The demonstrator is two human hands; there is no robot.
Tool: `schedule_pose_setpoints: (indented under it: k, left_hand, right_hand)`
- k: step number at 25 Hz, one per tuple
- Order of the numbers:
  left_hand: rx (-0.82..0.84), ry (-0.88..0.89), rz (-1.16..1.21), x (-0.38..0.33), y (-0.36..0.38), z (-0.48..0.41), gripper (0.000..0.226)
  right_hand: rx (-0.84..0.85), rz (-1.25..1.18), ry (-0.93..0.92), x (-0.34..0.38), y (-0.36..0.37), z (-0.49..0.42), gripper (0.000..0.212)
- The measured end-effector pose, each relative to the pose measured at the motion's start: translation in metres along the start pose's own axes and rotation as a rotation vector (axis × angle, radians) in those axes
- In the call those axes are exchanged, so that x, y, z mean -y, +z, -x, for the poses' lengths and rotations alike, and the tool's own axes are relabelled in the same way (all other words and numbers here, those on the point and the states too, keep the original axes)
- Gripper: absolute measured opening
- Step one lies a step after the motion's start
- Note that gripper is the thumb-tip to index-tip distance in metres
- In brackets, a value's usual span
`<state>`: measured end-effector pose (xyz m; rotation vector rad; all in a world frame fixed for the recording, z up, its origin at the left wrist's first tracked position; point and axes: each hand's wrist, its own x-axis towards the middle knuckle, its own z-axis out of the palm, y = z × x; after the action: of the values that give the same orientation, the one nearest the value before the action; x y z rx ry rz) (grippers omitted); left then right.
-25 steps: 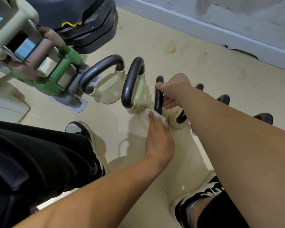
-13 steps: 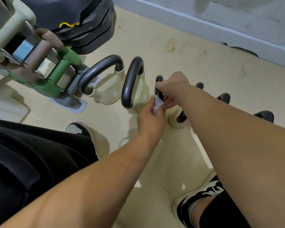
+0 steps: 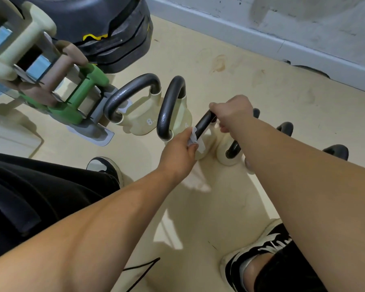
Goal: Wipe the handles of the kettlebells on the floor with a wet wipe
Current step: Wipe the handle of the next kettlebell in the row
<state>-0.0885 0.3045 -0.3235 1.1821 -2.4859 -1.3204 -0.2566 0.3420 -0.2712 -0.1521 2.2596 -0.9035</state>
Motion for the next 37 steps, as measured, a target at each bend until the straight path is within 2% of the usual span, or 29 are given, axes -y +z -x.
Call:
schedule_pose_setpoints:
  k: [2, 4, 6, 8, 9, 11, 14, 15, 17, 20, 22, 23, 25, 26, 29, 32, 34, 37]
  left_hand:
    - [-0.058, 0.065, -0.04, 0.0, 0.004, 0.004, 0.028]
    - [-0.065, 0.112, -0.153, -0.01, 0.008, 0.001, 0.025]
    - [0.012, 0.083, -0.378, -0.031, 0.012, -0.018, 0.051]
    - [0.079, 0.035, -0.639, -0.051, 0.02, -0.046, 0.072]
    - [0.099, 0.048, -0.721, -0.061, 0.023, -0.061, 0.072]
    - [0.21, 0.09, -0.848, -0.085, 0.024, -0.082, 0.057]
    - [0.317, 0.1, -0.972, -0.105, 0.02, -0.084, 0.048]
    - [0.276, 0.095, -0.924, -0.098, 0.018, -0.077, 0.051]
    - [0.115, 0.054, -0.666, -0.073, 0.016, -0.051, 0.058]
    - [-0.051, 0.17, -0.274, -0.034, 0.009, 0.001, 0.03]
    - [-0.047, 0.149, -0.248, -0.012, 0.001, 0.02, 0.023]
    - [-0.015, 0.107, -0.308, 0.001, -0.002, 0.022, 0.022]
    - [0.073, -0.021, -0.439, 0.009, -0.007, 0.023, 0.014]
    - [0.117, -0.108, -0.413, 0.007, -0.008, 0.021, 0.012]
    - [0.135, -0.257, -0.027, -0.014, 0.0, 0.023, 0.029]
    - [0.183, -0.164, 0.171, -0.033, 0.017, 0.03, 0.038]
    - [0.184, -0.156, 0.2, -0.04, 0.023, 0.03, 0.038]
    - [0.119, -0.113, 0.16, -0.067, 0.023, 0.013, 0.032]
  right_hand:
    - [0.002, 0.034, -0.091, -0.003, -0.006, -0.004, 0.015]
    - [0.068, 0.042, -0.078, -0.005, -0.01, -0.01, 0.027]
    - [0.092, 0.055, -0.045, -0.002, -0.014, -0.016, 0.034]
    - [0.127, 0.048, -0.012, 0.002, -0.016, -0.021, 0.053]
    - [0.143, 0.057, 0.0, 0.004, -0.017, -0.022, 0.061]
    - [0.168, 0.09, 0.006, 0.004, -0.017, -0.027, 0.07]
    - [0.089, 0.121, -0.108, -0.005, -0.013, -0.026, 0.063]
    - [0.049, 0.121, -0.166, -0.009, -0.01, -0.024, 0.057]
    - [-0.017, 0.135, -0.238, -0.01, -0.007, -0.022, 0.052]
    - [-0.059, 0.245, -0.278, -0.006, -0.004, -0.021, 0.045]
    - [-0.077, 0.303, -0.322, -0.006, -0.004, -0.016, 0.041]
    - [-0.085, 0.314, -0.337, -0.008, -0.004, -0.012, 0.041]
    - [-0.099, 0.302, -0.353, -0.012, -0.009, -0.005, 0.039]
    - [-0.105, 0.289, -0.353, -0.015, -0.014, -0.003, 0.038]
    - [-0.116, 0.223, -0.306, -0.024, -0.041, 0.001, 0.029]
    - [-0.102, 0.137, -0.233, -0.041, -0.07, -0.002, 0.024]
    - [-0.102, 0.083, -0.195, -0.051, -0.079, -0.004, 0.029]
    - [-0.069, 0.002, -0.142, -0.06, -0.082, -0.01, 0.025]
